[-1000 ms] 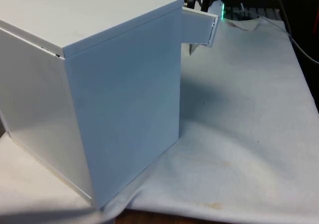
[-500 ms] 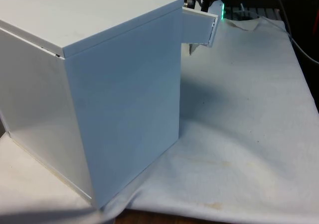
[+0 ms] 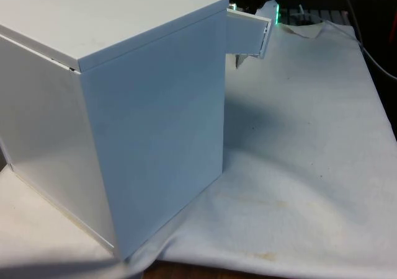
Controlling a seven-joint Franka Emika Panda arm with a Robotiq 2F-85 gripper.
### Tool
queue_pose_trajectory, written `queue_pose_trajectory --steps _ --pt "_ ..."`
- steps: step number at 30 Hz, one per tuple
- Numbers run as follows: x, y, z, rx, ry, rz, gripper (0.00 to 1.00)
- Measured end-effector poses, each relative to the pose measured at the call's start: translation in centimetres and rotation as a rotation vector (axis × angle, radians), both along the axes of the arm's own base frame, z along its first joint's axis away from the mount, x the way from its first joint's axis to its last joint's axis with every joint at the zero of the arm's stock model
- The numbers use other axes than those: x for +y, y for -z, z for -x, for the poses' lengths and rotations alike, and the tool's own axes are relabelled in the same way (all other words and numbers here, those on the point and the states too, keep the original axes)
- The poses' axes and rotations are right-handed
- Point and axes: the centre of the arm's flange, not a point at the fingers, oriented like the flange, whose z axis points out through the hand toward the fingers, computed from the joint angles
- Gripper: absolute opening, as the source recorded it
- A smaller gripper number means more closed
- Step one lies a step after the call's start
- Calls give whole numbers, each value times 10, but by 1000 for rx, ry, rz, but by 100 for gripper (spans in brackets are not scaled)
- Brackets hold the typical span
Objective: Open the drawer, then close it.
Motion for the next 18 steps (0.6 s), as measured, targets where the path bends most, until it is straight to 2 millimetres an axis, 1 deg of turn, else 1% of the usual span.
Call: queue_pose_trajectory --steps 1,3,4,7,8,14,18 --pt "0 0 0 0 0 0 33" --pt "0 0 0 -1 0 0 22" --pt "0 0 0 -1 0 0 22" --pt "0 0 0 -1 0 0 7" --pt "0 0 0 -1 0 0 0" --pt "-1 -2 -4 -4 2 2 0" --pt "-4 -5 -11 -9 6 8 0"
